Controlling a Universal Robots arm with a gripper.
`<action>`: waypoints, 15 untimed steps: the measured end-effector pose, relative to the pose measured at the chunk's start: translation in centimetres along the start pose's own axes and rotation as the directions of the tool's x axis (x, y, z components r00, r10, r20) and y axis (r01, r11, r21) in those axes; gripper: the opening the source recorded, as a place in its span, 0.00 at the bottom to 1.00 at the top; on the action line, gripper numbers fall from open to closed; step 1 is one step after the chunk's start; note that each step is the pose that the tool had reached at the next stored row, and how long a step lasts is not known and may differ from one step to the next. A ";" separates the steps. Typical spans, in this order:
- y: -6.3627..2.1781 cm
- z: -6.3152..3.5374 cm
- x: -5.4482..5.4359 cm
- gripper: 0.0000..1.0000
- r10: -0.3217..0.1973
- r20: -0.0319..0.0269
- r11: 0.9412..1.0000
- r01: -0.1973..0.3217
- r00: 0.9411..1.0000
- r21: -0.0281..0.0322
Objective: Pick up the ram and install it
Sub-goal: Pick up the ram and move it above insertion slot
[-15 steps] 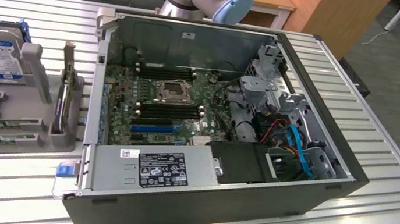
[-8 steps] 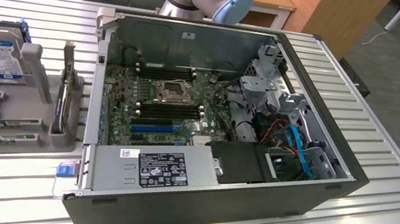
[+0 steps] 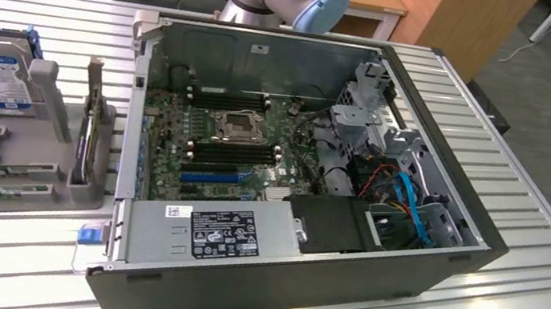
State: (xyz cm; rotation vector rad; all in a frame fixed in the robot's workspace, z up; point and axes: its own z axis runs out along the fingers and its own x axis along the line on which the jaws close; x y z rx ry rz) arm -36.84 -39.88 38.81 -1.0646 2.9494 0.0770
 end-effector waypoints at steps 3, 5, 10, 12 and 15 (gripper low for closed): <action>0.00 0.00 0.0 0.11 -0.054 -0.002 0.999 0.054 0.999 -0.001; 0.00 0.00 0.0 0.11 -0.091 -0.004 0.996 0.091 0.996 -0.002; 0.00 0.01 0.0 0.11 -0.180 -0.008 0.984 0.180 0.984 -0.005; 0.00 0.01 0.0 0.11 -0.217 -0.009 0.976 0.217 0.976 -0.006; 0.00 0.01 0.0 0.11 -0.269 -0.011 0.963 0.269 0.963 -0.007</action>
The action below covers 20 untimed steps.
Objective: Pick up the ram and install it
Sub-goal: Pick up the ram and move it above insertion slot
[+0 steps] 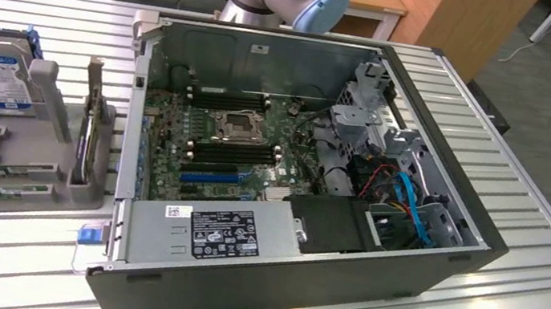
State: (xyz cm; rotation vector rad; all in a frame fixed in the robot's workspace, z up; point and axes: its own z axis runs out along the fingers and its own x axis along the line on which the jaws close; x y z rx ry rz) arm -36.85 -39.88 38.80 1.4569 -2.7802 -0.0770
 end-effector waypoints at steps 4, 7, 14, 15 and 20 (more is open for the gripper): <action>0.00 0.00 0.0 0.11 -0.073 -0.003 0.997 0.073 0.997 -0.002; 0.00 0.00 0.0 0.11 -0.127 -0.006 0.992 0.127 0.992 -0.003; 0.00 0.01 0.0 0.11 -0.252 -0.011 0.968 0.251 0.968 -0.007; 0.00 0.01 0.0 0.11 -0.269 -0.011 0.963 0.269 0.963 -0.007; 0.00 0.01 0.0 0.11 -0.356 -0.015 0.935 0.356 0.934 -0.010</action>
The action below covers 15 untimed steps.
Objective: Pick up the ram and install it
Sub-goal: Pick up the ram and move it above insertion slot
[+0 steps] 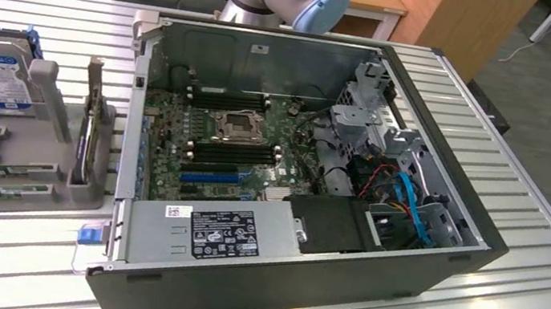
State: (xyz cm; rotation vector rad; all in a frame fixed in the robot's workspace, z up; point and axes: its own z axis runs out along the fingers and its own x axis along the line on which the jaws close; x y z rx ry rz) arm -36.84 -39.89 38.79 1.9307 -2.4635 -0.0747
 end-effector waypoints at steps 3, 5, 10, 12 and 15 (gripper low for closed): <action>0.00 0.00 0.0 0.11 -0.055 -0.002 0.998 0.055 0.998 -0.001; 0.00 0.01 0.0 0.11 -0.091 -0.004 0.996 0.091 0.996 -0.002; 0.00 0.01 0.0 0.11 -0.181 -0.008 0.983 0.181 0.983 -0.004; 0.00 0.01 0.0 0.11 -0.216 -0.009 0.976 0.216 0.976 -0.005; 0.00 0.01 0.0 0.11 -0.225 -0.010 0.974 0.225 0.974 -0.006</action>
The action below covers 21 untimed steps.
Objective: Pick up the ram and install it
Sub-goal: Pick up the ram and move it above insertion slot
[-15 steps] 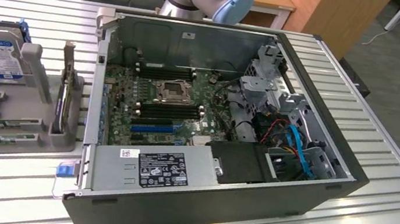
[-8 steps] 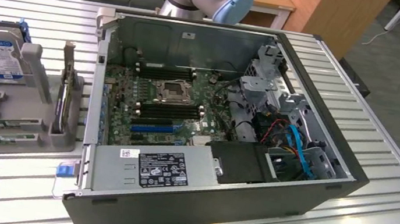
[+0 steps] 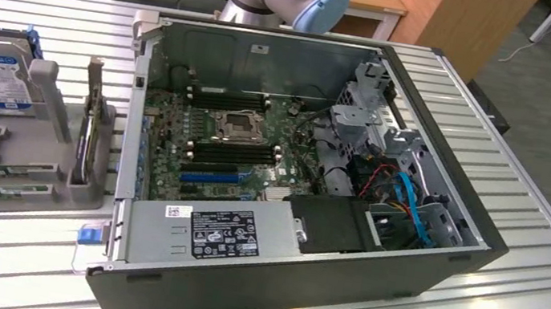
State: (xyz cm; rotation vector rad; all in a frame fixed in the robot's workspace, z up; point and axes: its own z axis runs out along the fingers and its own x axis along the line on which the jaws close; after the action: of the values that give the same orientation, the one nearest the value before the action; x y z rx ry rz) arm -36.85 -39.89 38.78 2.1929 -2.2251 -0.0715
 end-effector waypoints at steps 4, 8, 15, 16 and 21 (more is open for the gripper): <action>0.00 0.00 0.0 0.11 0.000 0.000 1.000 0.000 1.000 0.000; -0.01 -0.01 0.8 0.11 0.000 0.000 1.000 0.000 1.000 0.000; -0.05 -0.06 3.3 0.11 0.000 0.000 1.000 0.000 1.000 0.000; -0.05 -0.07 3.7 0.11 0.000 0.000 1.000 0.000 1.000 0.000; -0.08 -0.10 5.2 0.11 0.000 0.000 1.000 0.000 1.000 0.000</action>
State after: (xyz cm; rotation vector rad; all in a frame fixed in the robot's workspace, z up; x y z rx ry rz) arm -36.84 -45.05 38.77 2.1930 -2.2252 -0.0718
